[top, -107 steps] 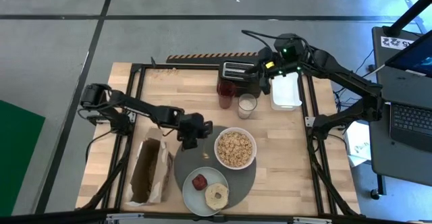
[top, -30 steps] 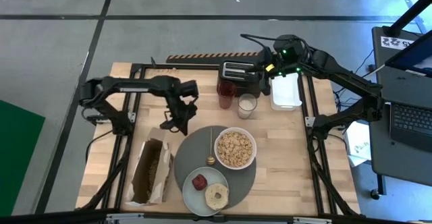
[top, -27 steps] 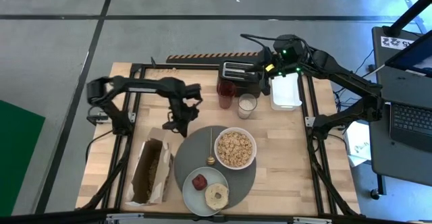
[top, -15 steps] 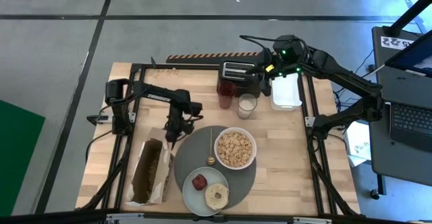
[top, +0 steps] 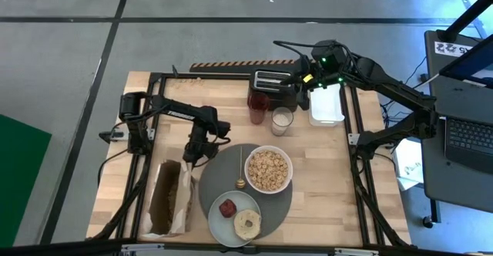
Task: Arrange a breakfast setting
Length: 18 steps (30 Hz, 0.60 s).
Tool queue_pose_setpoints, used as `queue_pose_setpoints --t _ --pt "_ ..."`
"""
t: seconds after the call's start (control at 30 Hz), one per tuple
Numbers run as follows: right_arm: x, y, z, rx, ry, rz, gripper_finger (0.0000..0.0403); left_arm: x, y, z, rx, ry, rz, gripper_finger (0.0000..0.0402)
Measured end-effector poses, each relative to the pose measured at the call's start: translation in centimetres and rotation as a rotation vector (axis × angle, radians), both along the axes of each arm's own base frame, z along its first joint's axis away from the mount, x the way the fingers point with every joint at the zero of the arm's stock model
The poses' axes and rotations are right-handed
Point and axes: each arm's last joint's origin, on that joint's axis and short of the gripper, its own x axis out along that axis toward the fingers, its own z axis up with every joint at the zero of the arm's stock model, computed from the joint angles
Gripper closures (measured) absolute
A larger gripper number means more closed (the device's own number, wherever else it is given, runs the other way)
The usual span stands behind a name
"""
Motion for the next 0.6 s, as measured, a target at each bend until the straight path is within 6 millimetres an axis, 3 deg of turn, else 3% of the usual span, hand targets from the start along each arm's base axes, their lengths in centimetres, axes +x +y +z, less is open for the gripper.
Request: queue_pose_setpoints --t 0.33,0.6 --pt "0.0 0.0 0.0 0.000 0.000 0.001 0.0260 -0.3 0.2 0.0 0.066 0.027 -0.049 0.0401" --pt "0.4 0.1 0.6 0.005 -0.088 0.067 0.0260 -0.8 3.3 -0.3 0.155 0.015 -0.026 0.0402"
